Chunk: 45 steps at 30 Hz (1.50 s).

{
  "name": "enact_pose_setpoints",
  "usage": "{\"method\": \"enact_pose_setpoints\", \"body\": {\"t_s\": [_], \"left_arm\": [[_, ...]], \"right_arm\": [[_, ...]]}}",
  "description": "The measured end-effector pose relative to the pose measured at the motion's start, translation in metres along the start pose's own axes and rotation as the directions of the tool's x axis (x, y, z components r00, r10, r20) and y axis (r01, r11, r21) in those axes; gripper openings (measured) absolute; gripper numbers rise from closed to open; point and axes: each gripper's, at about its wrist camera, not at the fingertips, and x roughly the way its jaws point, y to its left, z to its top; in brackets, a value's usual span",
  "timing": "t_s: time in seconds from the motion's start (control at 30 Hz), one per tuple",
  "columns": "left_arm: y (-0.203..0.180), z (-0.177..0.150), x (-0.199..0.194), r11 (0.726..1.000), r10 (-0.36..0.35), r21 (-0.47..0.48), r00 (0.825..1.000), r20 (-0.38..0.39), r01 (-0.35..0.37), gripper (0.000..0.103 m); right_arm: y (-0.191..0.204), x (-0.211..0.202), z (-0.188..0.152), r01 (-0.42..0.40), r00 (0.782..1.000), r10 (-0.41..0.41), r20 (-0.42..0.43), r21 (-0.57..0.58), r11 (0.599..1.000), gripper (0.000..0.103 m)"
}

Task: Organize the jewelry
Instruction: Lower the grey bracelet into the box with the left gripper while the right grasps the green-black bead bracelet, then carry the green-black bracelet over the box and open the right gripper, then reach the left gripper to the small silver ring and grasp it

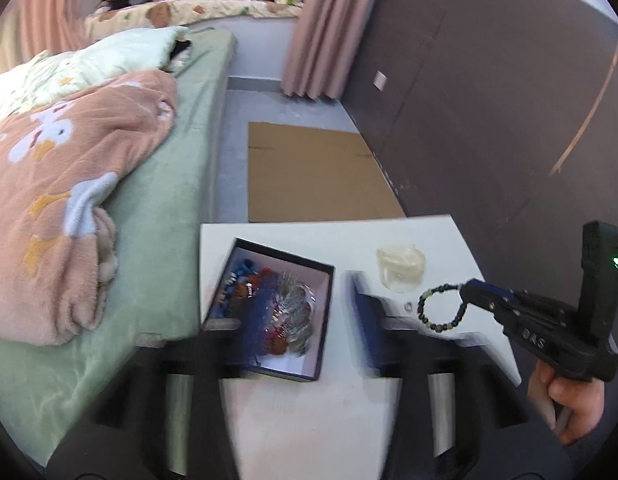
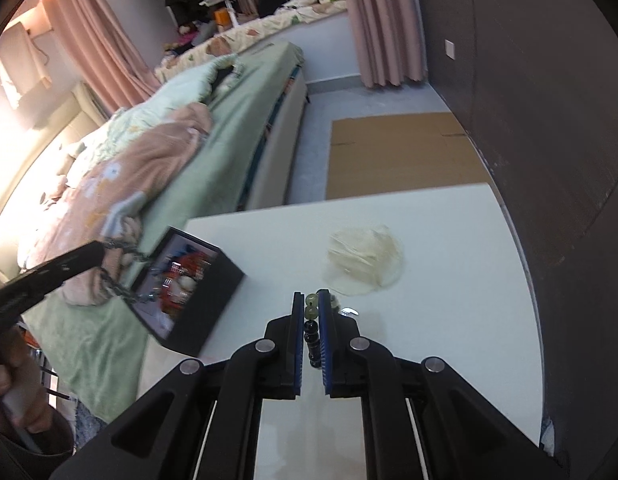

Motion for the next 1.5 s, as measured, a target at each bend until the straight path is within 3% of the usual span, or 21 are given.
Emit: {"method": "enact_pose_setpoints", "body": {"t_s": [0.13, 0.3, 0.73, 0.8, 0.87, 0.93, 1.03, 1.13, 1.5], "left_arm": [[0.014, 0.0, -0.004, 1.0, 0.007, -0.028, 1.0, 0.008, -0.007, 0.058], [0.031, -0.005, -0.01, 0.998, 0.024, -0.053, 1.0, 0.011, -0.024, 0.076], [0.068, -0.012, -0.028, 0.991, 0.08, -0.109, 0.997, 0.019, -0.078, 0.093], [0.074, -0.013, -0.031, 0.989, 0.092, -0.119, 0.995, 0.026, -0.088, 0.095], [0.078, -0.013, -0.033, 0.987, 0.101, -0.131, 0.994, 0.031, -0.097, 0.097], [0.08, -0.014, -0.034, 0.986, 0.104, -0.138, 0.994, 0.034, -0.098, 0.097], [0.079, -0.014, -0.034, 0.987, 0.099, -0.134, 0.994, 0.035, -0.094, 0.097], [0.071, -0.014, -0.031, 0.989, 0.087, -0.12, 0.996, 0.035, -0.082, 0.097], [0.015, -0.013, -0.007, 0.999, 0.022, -0.035, 1.0, 0.01, -0.022, 0.097]], "right_arm": [[0.021, -0.008, 0.007, -0.034, 0.999, 0.034, 0.019, -0.031, 0.999, 0.007], [0.048, -0.009, 0.017, -0.07, 0.997, 0.072, 0.03, -0.067, 0.995, 0.007], [0.115, -0.005, 0.042, -0.123, 0.991, 0.13, 0.036, -0.149, 0.981, 0.009], [0.117, -0.004, 0.045, -0.122, 0.991, 0.129, 0.038, -0.138, 0.983, 0.015], [0.115, -0.007, 0.045, -0.116, 0.99, 0.124, 0.062, -0.117, 0.986, 0.073], [0.109, -0.013, 0.042, -0.08, 0.99, 0.092, 0.107, -0.115, 0.99, 0.074], [0.091, -0.013, 0.038, -0.064, 0.994, 0.07, 0.087, -0.079, 0.995, 0.074], [0.069, -0.017, 0.031, -0.017, 0.996, 0.022, 0.088, -0.055, 0.998, 0.08], [-0.008, -0.032, 0.015, 0.06, 0.993, -0.067, 0.098, 0.065, 0.996, 0.092]]}}
